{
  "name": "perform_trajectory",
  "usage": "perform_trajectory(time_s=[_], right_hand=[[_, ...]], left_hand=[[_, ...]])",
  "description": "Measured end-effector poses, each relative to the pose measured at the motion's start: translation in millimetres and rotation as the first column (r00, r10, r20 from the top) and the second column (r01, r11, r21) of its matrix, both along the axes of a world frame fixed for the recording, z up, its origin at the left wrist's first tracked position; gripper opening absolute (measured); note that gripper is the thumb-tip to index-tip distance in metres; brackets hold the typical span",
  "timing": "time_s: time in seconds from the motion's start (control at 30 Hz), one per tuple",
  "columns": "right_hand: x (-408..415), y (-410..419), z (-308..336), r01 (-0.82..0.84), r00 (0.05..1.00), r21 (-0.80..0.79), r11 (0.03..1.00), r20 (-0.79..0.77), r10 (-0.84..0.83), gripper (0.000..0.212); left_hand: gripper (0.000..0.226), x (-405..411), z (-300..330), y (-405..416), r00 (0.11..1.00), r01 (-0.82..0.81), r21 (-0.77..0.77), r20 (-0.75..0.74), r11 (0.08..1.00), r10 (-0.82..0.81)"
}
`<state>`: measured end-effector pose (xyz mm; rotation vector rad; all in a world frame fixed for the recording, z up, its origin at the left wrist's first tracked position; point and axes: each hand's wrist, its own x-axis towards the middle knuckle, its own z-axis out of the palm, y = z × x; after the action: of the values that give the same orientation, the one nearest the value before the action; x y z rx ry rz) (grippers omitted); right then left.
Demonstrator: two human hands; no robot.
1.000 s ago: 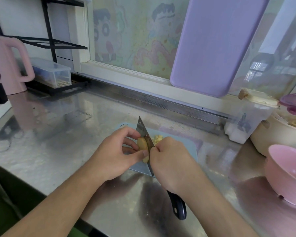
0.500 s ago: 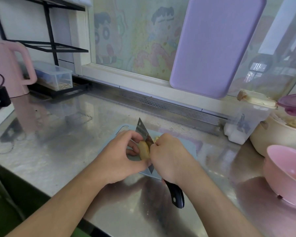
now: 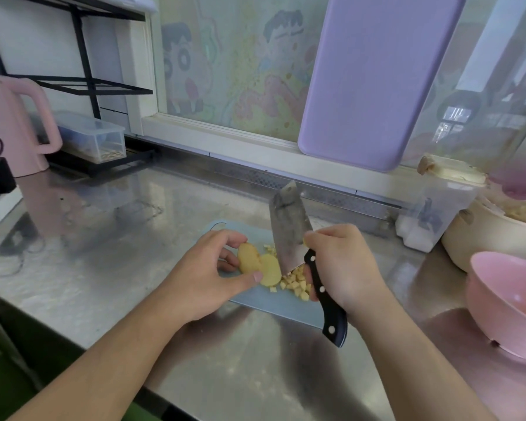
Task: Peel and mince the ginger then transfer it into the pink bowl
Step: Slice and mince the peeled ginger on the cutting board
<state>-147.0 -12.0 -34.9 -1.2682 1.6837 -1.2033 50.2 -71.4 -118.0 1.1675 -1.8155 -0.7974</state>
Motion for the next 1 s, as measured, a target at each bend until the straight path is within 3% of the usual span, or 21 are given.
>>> perform_trajectory(time_s=[0.13,0.23,0.4,0.5,0.8,1.0], right_hand=[[-6,-4,-6,0.018,1.000,0.015,1.000,0.016,-0.019,0.043],[-8,-7,-9,0.020,0.998,0.019,1.000,-0.056,-0.019,0.034],[-13,-9,-11,0.042,0.997,0.023,0.999,-0.068,-0.040,0.027],[-17,-11,-13,0.066,0.996,0.006,0.998,-0.056,-0.066,0.032],[-21,-15,-17,0.086,0.992,0.003,0.996,-0.088,-0.085,0.036],[-22,-16,-19,0.095,0.990,0.008,0.995,-0.103,-0.093,0.037]], left_hand=[[0.054,-3,0,2,0.998,0.000,-0.032,0.060,0.999,0.002],[0.059,-3,3,4,0.989,0.005,-0.023,0.151,1.000,-0.001],[0.054,-14,17,1,0.949,-0.002,-0.112,0.312,0.994,0.037],[0.054,-20,23,0,0.921,0.011,-0.059,0.390,0.998,0.013],[0.061,-6,26,8,0.881,0.104,0.076,0.456,0.992,-0.128],[0.056,-21,32,2,0.928,-0.099,0.117,0.369,0.988,0.050]])
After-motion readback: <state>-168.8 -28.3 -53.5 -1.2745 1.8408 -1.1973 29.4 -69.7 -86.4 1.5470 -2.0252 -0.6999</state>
